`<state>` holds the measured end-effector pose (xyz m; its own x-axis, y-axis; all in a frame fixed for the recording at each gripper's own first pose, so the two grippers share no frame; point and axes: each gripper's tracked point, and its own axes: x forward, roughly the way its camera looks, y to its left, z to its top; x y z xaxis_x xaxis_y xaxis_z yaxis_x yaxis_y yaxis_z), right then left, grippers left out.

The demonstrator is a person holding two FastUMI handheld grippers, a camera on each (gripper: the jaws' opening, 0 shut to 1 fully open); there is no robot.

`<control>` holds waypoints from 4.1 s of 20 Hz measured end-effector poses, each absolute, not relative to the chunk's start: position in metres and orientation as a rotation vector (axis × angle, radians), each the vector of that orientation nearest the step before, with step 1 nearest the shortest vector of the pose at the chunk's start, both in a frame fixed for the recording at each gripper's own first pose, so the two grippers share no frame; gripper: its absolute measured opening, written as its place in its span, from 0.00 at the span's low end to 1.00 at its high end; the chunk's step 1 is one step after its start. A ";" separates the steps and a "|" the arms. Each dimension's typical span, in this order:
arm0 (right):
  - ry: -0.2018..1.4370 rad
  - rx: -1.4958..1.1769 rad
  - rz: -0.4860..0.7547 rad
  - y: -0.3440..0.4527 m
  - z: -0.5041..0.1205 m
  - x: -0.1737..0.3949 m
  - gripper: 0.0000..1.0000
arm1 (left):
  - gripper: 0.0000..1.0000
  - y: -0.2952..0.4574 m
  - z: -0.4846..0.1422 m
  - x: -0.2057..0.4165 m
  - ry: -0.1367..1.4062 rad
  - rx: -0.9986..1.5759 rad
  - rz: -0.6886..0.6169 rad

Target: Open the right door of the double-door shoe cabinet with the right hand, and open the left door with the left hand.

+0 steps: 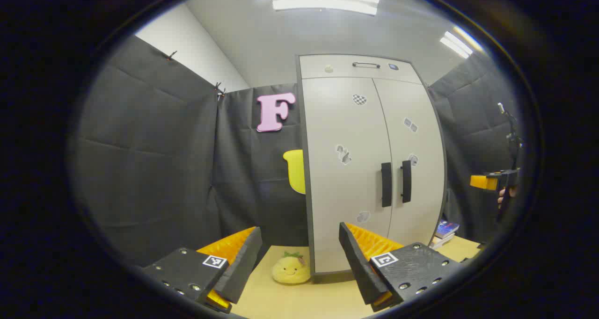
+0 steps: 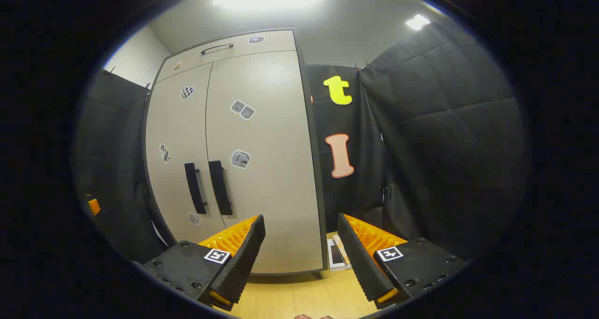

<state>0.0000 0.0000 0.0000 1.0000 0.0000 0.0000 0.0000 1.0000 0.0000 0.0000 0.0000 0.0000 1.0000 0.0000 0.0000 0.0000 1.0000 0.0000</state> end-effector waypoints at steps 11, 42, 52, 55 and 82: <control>0.019 -0.032 0.022 0.016 -0.001 -0.018 0.98 | 0.95 -0.007 -0.025 -0.025 0.025 0.004 -0.025; 0.034 -0.149 0.249 0.187 0.039 0.129 0.98 | 0.95 0.038 -0.083 -0.077 0.150 -0.088 0.101; 0.126 -0.108 0.159 0.175 0.021 0.180 0.67 | 0.95 0.077 -0.101 -0.083 0.186 -0.106 0.178; 0.121 -0.098 0.184 0.183 0.022 0.176 0.53 | 0.95 0.076 -0.099 -0.079 0.183 -0.089 0.176; 0.084 -0.046 0.323 0.154 0.019 0.104 0.05 | 0.96 0.002 -0.091 -0.096 0.208 -0.122 0.015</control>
